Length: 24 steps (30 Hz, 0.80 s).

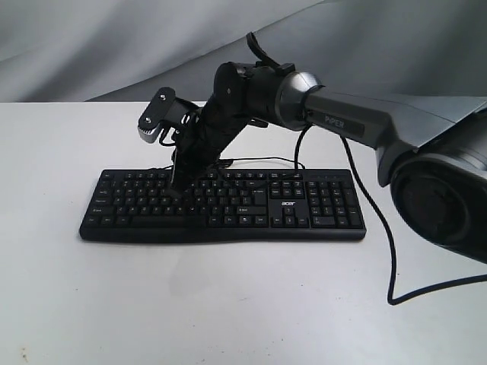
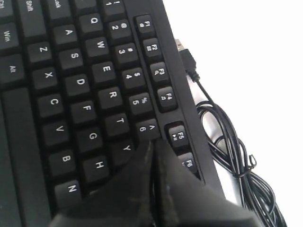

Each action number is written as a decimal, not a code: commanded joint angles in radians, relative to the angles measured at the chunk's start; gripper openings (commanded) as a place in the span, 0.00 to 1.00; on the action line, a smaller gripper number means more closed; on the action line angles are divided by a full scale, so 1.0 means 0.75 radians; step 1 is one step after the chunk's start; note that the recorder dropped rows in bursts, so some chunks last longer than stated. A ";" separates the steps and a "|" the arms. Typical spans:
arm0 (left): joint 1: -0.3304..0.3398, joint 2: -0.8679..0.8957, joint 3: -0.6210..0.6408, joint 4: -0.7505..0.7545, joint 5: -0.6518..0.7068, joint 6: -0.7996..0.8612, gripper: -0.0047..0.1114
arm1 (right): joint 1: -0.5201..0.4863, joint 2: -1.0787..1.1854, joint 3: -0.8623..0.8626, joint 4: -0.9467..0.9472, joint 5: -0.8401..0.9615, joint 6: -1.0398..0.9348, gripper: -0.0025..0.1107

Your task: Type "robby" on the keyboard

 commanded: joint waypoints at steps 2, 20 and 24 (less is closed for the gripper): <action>0.003 -0.003 0.006 -0.011 -0.006 -0.005 0.04 | -0.002 -0.010 -0.002 0.007 -0.035 -0.028 0.02; 0.003 -0.003 0.006 -0.011 -0.006 -0.005 0.04 | -0.002 0.080 -0.103 0.075 0.042 -0.033 0.02; 0.003 -0.003 0.006 -0.011 -0.006 -0.005 0.04 | -0.002 0.082 -0.103 0.080 0.054 -0.033 0.02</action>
